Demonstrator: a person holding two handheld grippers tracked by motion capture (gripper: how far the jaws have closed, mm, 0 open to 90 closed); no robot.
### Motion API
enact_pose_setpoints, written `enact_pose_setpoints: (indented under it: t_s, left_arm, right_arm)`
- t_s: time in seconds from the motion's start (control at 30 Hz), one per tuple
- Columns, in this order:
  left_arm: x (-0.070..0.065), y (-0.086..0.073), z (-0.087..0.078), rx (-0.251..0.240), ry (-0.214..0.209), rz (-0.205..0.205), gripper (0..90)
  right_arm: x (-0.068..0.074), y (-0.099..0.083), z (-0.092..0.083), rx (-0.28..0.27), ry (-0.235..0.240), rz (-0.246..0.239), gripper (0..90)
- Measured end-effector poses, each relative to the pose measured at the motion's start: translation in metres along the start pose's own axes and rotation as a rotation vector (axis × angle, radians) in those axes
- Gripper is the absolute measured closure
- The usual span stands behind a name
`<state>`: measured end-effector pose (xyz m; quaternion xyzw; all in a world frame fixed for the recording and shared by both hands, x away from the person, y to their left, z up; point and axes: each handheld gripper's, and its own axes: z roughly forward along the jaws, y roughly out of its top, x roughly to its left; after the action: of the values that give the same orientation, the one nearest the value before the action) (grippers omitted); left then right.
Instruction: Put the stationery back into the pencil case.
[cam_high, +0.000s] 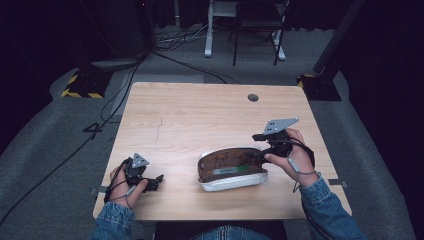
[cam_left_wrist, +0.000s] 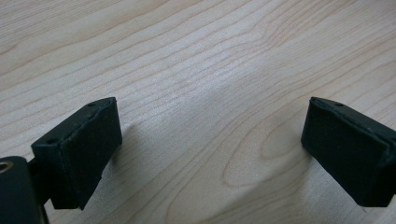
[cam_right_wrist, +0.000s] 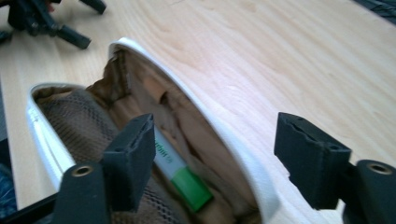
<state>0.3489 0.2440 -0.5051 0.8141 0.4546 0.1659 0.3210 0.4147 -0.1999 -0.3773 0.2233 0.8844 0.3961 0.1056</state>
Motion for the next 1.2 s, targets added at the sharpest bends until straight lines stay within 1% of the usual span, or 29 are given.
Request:
enact_pose_setpoints:
  t_s: [0.07, 0.2, 0.3, 0.37, 0.53, 0.6, 0.77, 0.93, 1.13, 1.2]
  left_arm:
    - [0.0, 0.0, 0.0, 0.0, 0.0, 0.001, 5.2]
    - [0.0, 0.001, 0.001, -0.001, -0.003, -0.001, 4.4]
    - [0.001, 0.001, 0.001, 0.002, -0.003, 0.007, 3.8]
    - [0.001, 0.001, 0.002, 0.004, -0.007, 0.003, 3.4]
    - [0.001, 0.003, 0.004, 0.01, -0.005, 0.008, 1.1]
    - [0.001, 0.004, 0.004, 0.013, -0.004, 0.008, 0.2]
    - [0.002, 0.005, 0.006, 0.01, -0.006, 0.007, 0.2]
    - [0.003, 0.007, 0.007, 0.011, -0.005, 0.002, 0.2]
    - [0.003, 0.007, 0.008, 0.01, -0.005, 0.004, 0.2]
    - [0.003, 0.007, 0.008, 0.01, -0.006, 0.003, 0.2]
  right_arm:
    - [-0.006, -0.003, -0.004, -0.019, -0.027, 0.016, 26.5]
    - [-0.016, -0.011, -0.011, -0.032, -0.067, 0.038, 23.8]
    - [-0.024, -0.017, -0.017, -0.04, -0.092, 0.059, 22.9]
    - [-0.032, -0.022, -0.022, -0.044, -0.118, 0.089, 20.8]
    - [-0.044, -0.033, -0.03, -0.059, -0.162, 0.125, 20.2]
    - [-0.049, -0.04, -0.032, -0.057, -0.178, 0.145, 20.0]
    - [-0.06, -0.053, -0.032, -0.03, -0.205, 0.172, 18.8]
    - [-0.069, -0.068, -0.032, -0.027, -0.231, 0.204, 18.8]
    - [-0.074, -0.087, -0.035, -0.01, -0.266, 0.236, 18.8]
    - [-0.075, -0.094, -0.035, -0.002, -0.267, 0.248, 18.7]
